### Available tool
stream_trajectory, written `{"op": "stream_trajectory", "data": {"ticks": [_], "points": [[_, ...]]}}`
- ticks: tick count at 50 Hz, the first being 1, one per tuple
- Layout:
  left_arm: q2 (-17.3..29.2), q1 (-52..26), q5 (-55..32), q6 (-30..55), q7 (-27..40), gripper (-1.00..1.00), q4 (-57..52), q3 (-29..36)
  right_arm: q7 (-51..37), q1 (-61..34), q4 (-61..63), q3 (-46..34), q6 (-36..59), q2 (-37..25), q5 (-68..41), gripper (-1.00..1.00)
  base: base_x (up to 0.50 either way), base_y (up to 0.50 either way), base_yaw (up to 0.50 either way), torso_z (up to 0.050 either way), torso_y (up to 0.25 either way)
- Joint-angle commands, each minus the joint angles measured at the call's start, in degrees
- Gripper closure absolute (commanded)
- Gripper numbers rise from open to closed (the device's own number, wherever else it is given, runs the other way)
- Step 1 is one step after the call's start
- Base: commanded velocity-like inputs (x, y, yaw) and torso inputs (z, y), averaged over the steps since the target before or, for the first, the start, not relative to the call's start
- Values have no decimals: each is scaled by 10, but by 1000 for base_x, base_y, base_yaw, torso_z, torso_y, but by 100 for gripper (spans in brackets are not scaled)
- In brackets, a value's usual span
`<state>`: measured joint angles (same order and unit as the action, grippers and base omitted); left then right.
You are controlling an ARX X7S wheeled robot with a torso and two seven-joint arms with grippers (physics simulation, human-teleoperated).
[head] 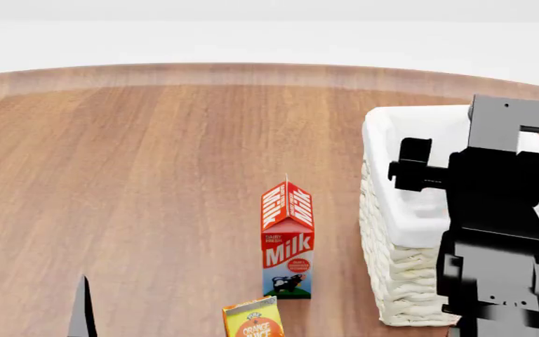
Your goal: Pick up the tomato sauce, and put it in the basket.
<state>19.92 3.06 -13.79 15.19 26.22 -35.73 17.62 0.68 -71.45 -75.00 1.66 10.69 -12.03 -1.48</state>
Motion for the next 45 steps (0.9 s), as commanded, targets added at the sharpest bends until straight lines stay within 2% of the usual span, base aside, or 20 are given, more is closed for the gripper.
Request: {"op": "stream_trajectory", "data": {"ticks": [1,6,12,25,31,38,45], "points": [[1,0,-4,-1,1,-100,0,1,15,-32,1,19,-58,9,-5,-100,0,0,0,0,0],[1,0,-7,-1,1,-100,0,0,36,-56,5,19,-91,17,-6,-100,0,0,0,0,0],[2,0,-4,-2,3,-100,1,3,33,52,397,45,91,22,-45,-100,0,0,0,0,0],[4,0,-6,-2,5,-100,-1,4,30,146,769,32,257,14,-65,-100,0,0,0,0,0],[5,-2,-7,-2,6,-100,-1,4,25,170,869,28,301,3,-67,-100,0,0,0,0,0],[5,-2,-7,0,8,-100,-3,6,40,201,916,47,288,-8,-85,-100,0,0,0,0,0],[7,-1,-9,1,10,-100,-7,5,35,274,1000,61,266,-6,-90,-100,0,0,0,0,0]]}}
